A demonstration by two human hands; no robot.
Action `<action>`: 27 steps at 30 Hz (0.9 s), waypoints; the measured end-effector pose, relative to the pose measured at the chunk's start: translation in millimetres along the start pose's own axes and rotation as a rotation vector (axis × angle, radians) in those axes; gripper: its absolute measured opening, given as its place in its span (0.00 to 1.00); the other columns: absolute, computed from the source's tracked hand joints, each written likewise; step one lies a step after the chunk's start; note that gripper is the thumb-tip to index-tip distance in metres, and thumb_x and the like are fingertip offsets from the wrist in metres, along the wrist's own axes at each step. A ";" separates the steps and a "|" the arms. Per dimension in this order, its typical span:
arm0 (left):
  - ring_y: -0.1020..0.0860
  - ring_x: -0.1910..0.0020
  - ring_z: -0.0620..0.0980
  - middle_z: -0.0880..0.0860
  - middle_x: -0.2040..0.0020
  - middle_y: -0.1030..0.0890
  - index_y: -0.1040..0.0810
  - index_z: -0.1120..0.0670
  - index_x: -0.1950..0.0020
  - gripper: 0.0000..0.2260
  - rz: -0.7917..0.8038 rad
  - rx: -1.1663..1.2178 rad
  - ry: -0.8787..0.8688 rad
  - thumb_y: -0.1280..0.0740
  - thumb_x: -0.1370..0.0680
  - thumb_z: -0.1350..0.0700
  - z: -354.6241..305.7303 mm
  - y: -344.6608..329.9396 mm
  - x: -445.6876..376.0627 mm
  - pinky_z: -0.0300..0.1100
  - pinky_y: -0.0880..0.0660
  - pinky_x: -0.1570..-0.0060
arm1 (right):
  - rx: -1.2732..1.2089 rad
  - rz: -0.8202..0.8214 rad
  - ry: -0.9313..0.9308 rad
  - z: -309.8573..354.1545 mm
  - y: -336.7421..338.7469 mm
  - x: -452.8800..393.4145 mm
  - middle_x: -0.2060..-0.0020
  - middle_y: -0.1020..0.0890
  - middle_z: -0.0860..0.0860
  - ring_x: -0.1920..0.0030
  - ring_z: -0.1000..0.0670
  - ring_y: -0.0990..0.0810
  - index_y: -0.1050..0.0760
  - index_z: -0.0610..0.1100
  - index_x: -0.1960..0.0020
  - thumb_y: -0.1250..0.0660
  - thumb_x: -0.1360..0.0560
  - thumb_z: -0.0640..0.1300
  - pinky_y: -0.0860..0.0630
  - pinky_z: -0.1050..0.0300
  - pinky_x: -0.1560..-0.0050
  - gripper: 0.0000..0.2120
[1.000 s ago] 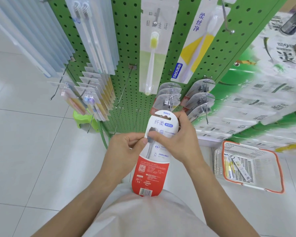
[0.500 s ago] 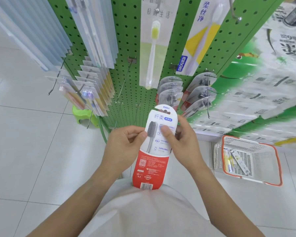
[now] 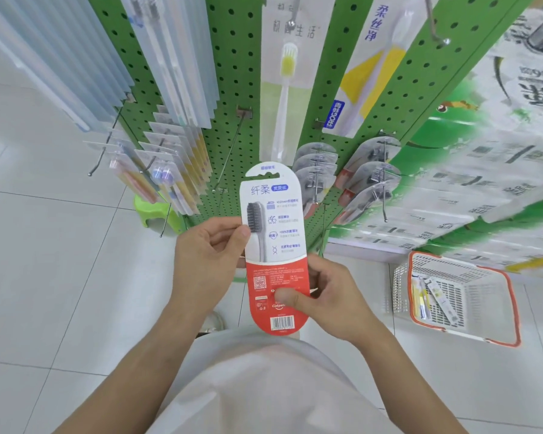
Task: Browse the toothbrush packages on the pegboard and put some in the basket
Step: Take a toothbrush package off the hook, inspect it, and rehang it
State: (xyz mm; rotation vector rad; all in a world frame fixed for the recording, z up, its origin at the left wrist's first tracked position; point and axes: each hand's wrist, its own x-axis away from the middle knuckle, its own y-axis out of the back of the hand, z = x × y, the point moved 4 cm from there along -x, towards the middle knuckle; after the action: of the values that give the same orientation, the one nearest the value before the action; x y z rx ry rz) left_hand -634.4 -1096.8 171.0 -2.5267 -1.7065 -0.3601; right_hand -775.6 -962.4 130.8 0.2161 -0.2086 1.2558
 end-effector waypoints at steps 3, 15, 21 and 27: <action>0.16 0.64 0.50 0.46 0.59 0.14 0.23 0.44 0.48 0.12 0.046 -0.084 -0.007 0.28 0.22 0.61 3.0 -1.3 -2.7 0.44 0.18 0.69 | -0.019 -0.002 0.004 0.1 0.9 0.4 0.51 0.13 0.46 0.51 0.31 0.17 0.16 0.51 0.44 0.23 0.28 0.57 0.21 0.30 0.48 0.16; 0.16 0.64 0.45 0.48 0.65 0.15 0.20 0.50 0.52 0.11 0.012 -0.357 -0.034 0.29 0.24 0.43 -7.9 -1.4 -14.1 0.53 0.18 0.69 | 0.016 0.022 -0.001 3.5 -8.3 0.5 0.48 0.14 0.52 0.50 0.44 0.15 0.20 0.57 0.40 0.28 0.24 0.52 0.17 0.43 0.49 0.13; 0.15 0.60 0.52 0.47 0.54 0.14 0.26 0.43 0.46 0.15 0.256 -0.349 0.046 0.23 0.26 0.53 10.1 -8.4 -15.4 0.51 0.17 0.67 | -0.030 0.008 -0.053 0.0 1.0 -0.7 0.48 0.14 0.48 0.52 0.44 0.13 0.19 0.52 0.38 0.26 0.25 0.49 0.17 0.45 0.50 0.15; 0.15 0.64 0.51 0.49 0.54 0.14 0.28 0.43 0.40 0.30 0.419 -0.318 0.105 0.18 0.34 0.61 10.7 -12.4 -6.8 0.52 0.17 0.67 | -0.115 0.043 -0.074 -2.6 4.6 4.1 0.47 0.14 0.45 0.50 0.41 0.14 0.19 0.50 0.38 0.26 0.25 0.42 0.17 0.44 0.49 0.16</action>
State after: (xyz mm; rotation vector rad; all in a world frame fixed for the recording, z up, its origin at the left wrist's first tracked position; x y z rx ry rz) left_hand -646.7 -1096.2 158.1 -2.9295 -1.1145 -0.7605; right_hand -778.7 -956.5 129.7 0.1593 -0.3497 1.2756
